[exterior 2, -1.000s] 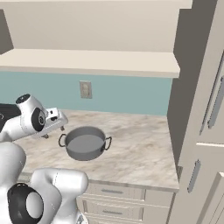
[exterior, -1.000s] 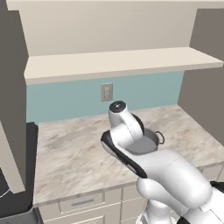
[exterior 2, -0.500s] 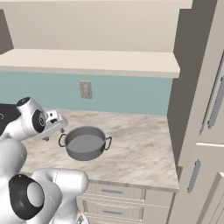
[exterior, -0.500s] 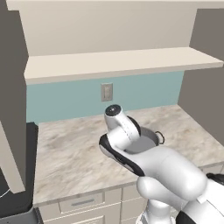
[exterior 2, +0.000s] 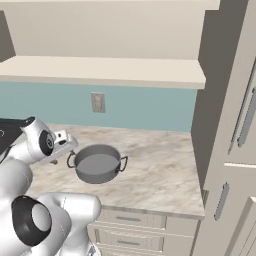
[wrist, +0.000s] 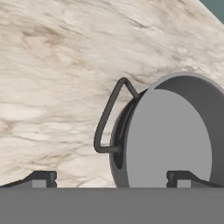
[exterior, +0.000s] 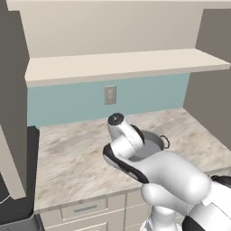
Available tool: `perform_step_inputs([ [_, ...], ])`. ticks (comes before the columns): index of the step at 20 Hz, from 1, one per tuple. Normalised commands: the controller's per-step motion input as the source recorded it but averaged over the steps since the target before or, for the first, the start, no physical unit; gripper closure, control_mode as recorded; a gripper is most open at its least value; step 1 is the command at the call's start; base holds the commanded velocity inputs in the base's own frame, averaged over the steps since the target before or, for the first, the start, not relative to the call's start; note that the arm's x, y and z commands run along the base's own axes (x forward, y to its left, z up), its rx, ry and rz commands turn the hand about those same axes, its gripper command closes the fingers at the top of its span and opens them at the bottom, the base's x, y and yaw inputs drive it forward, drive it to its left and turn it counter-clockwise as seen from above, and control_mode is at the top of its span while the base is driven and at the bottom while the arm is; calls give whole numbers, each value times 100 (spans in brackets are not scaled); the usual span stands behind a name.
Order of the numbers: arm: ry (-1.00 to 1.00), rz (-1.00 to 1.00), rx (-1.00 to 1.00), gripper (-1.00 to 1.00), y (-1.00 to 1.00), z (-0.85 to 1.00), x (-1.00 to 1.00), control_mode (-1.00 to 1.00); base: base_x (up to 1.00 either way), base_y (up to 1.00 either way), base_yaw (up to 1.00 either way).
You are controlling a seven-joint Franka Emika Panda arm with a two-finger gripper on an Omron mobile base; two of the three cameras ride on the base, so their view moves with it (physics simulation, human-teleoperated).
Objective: Pick the kettle from the cabinet and place it on a stove burner. Then pick the pot from the counter and place it on another stove burner. Finally, turn both burners on.
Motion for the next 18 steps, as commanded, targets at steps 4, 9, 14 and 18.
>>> perform_step_inputs([
  [4, -4, 0, -2, -100, 0, -12, 18, -100, 0, 0, 0],
  [9, -2, 0, -1, -100, 0, -14, 19, -100, 0, 0, 0],
  [14, 0, 0, -1, -100, 0, -17, 20, -100, 0, 0, 0],
  [18, 0, 0, 0, -100, 0, -12, 20, -100, 0, 0, 0],
])
